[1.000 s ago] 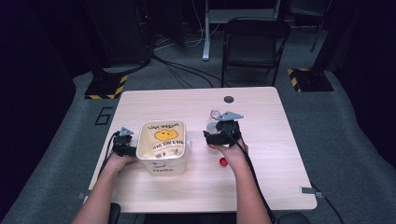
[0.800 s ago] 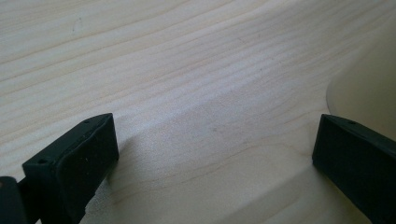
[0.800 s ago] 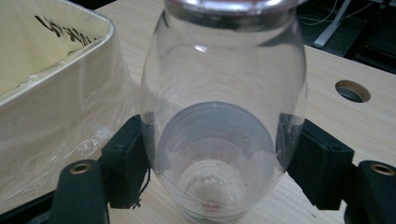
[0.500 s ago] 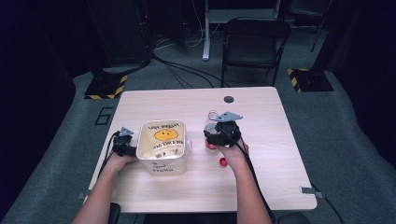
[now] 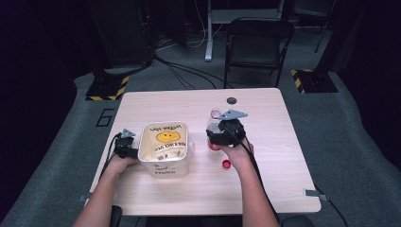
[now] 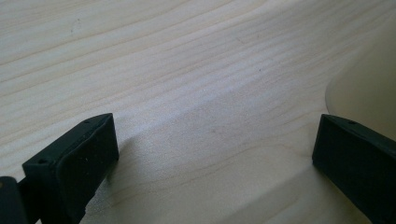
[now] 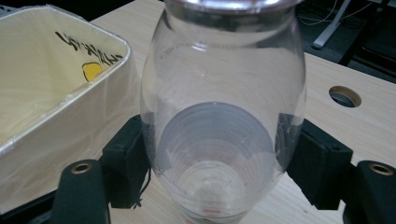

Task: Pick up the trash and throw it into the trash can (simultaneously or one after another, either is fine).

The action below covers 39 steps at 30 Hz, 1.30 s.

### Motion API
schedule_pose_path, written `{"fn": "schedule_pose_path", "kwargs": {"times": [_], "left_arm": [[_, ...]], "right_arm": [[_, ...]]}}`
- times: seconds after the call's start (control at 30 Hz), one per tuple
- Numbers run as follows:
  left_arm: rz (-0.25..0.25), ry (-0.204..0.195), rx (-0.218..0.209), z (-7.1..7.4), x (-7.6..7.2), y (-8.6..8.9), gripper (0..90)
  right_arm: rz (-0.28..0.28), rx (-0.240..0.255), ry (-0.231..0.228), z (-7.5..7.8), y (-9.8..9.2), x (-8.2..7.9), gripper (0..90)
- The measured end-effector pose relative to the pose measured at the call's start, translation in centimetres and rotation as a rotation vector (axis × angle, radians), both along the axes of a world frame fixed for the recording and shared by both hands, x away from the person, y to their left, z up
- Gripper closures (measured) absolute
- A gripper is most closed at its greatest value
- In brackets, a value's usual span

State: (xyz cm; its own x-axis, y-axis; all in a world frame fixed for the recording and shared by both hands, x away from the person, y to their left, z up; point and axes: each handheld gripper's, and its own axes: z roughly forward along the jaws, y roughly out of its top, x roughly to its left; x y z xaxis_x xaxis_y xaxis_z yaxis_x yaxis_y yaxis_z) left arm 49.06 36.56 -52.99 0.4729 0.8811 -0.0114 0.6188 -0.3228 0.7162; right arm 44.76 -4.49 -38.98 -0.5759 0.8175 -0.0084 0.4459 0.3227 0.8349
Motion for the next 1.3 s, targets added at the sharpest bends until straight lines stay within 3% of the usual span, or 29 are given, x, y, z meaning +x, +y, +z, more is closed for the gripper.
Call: {"fn": "schedule_pose_path", "kwargs": {"times": [0.37,0.97,1.3], "left_arm": [[-0.001,0.000,-0.002,0.0,0.0,-0.1,0.0],[-0.005,-0.001,0.000,0.0,0.0,-0.1,0.0],[-0.005,-0.001,0.000,0.0,0.0,-0.1,0.0]], "right_arm": [[0.025,-0.013,-0.015,2.2,0.4,-0.7,28.2],[0.079,0.015,-0.051,6.8,0.8,-1.6,28.2],[0.123,-0.005,-0.071,8.8,1.7,-2.1,28.2]]}}
